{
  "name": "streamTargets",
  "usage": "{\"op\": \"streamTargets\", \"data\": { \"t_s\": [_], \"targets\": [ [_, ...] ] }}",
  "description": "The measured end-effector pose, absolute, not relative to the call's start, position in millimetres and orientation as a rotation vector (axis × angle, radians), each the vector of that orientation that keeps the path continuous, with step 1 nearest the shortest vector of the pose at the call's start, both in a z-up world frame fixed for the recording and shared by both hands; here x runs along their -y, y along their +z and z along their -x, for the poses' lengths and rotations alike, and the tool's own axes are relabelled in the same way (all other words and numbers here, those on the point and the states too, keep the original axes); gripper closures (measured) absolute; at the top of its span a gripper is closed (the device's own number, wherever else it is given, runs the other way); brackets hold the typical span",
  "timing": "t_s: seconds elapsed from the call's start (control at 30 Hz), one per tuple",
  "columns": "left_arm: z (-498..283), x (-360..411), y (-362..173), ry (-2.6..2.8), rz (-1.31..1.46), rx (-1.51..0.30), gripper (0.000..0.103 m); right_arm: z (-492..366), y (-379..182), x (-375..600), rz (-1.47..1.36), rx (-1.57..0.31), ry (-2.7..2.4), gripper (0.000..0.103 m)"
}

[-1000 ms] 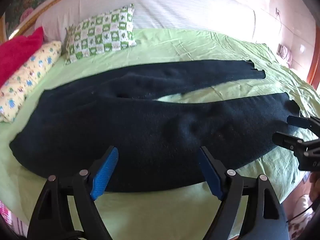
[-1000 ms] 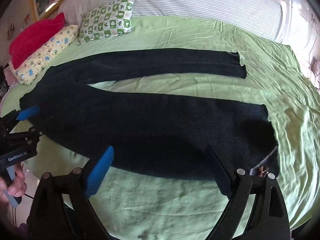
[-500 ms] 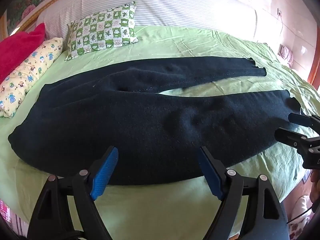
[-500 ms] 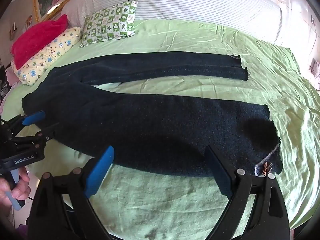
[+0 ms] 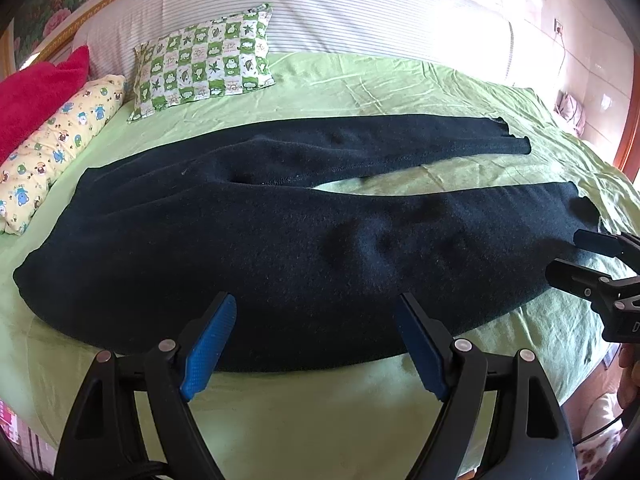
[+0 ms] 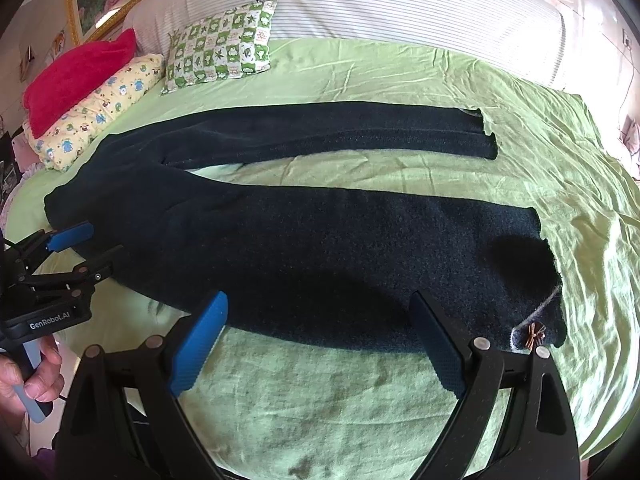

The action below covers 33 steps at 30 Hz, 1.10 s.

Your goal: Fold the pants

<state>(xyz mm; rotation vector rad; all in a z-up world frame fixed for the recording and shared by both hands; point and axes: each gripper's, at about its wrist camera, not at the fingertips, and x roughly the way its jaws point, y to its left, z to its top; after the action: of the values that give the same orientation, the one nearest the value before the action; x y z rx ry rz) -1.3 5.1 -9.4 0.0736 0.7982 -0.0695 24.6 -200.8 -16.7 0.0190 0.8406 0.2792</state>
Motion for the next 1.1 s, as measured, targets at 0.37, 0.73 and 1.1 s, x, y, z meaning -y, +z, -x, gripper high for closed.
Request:
{"op": "streamTargets", "data": {
  "t_s": [0.37, 0.73, 1.1],
  "targets": [
    [-0.7, -6.1, -8.8, -0.072, -0.06, -0.795, 0.021, -27.3, -16.0, 199.4, -0.013, -0.832, 0.276, 0.011],
    [-1.4, -6.9, -9.4, -0.072, -0.05, -0.791, 0.021, -28.3, -13.7, 201.6, -0.012, -0.825, 0.28, 0.011],
    [-2.2, -4.3, -7.2, -0.084, -0.05, -0.786, 0.021, -28.2, -10.0, 197.6, 0.0, -0.816, 0.288, 0.011]
  ]
}}
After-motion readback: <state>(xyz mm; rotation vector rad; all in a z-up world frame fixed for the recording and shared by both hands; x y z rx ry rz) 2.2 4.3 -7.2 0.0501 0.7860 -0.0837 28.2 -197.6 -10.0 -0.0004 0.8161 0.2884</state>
